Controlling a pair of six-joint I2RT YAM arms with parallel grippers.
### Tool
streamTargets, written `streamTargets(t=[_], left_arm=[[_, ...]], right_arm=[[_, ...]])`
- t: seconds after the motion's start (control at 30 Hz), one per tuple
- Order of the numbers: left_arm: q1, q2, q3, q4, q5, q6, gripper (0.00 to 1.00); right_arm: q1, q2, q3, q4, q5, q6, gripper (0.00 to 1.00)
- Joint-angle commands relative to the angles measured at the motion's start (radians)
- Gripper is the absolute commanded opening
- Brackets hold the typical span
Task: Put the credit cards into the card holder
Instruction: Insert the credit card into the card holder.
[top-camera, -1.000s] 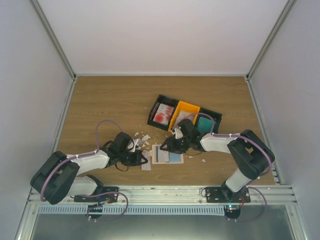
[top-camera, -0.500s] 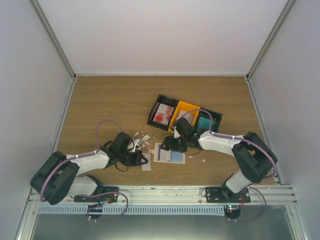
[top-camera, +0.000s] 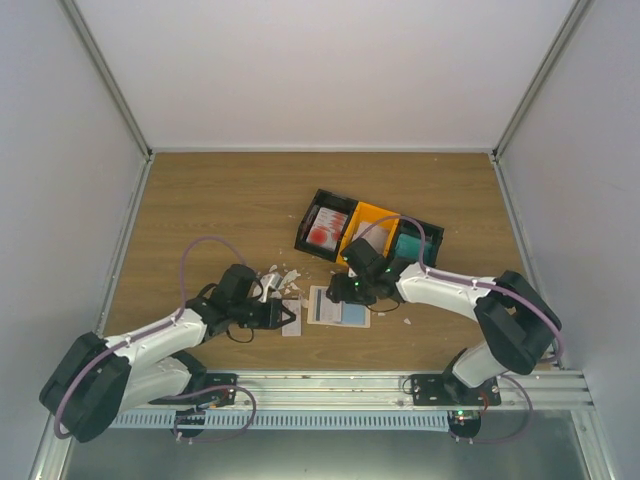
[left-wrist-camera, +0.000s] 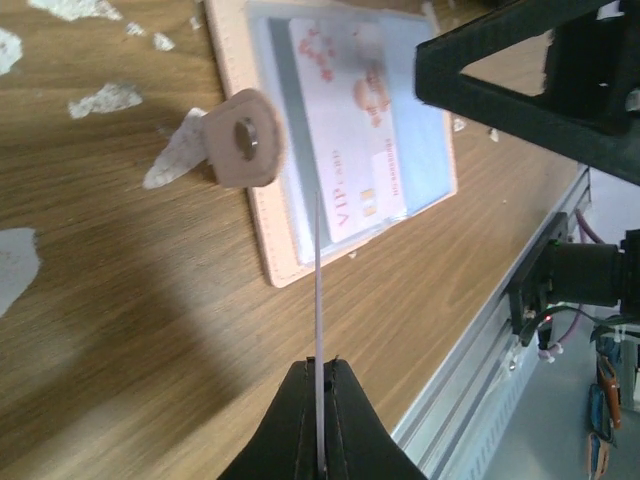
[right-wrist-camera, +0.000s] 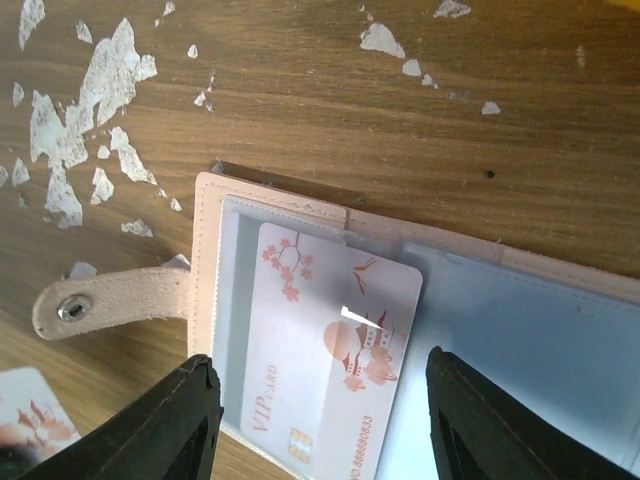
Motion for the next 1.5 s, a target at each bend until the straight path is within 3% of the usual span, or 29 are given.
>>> streamTargets(t=[0.0, 0.47, 0.8, 1.47], left_arm=[[-0.013, -0.048, 0.004, 0.005, -0.004, 0.027, 0.0], [-0.04, 0.142, 0.052, 0.034, -0.038, -0.001, 0.0], [-0.057, 0.189, 0.067, 0.048, -0.038, -0.005, 0.0], [-0.078, 0.259, 0.089, 0.062, -0.032, 0.012, 0.0]], right_arm=[[0.022, -0.018, -0.011, -0.001, 0.007, 0.026, 0.55], [0.068, 0.026, -0.025, 0.01, -0.002, 0.054, 0.53], [0.072, 0.047, -0.02, -0.009, 0.027, 0.07, 0.52], [0.072, 0.094, -0.031, 0.178, -0.113, 0.082, 0.52]])
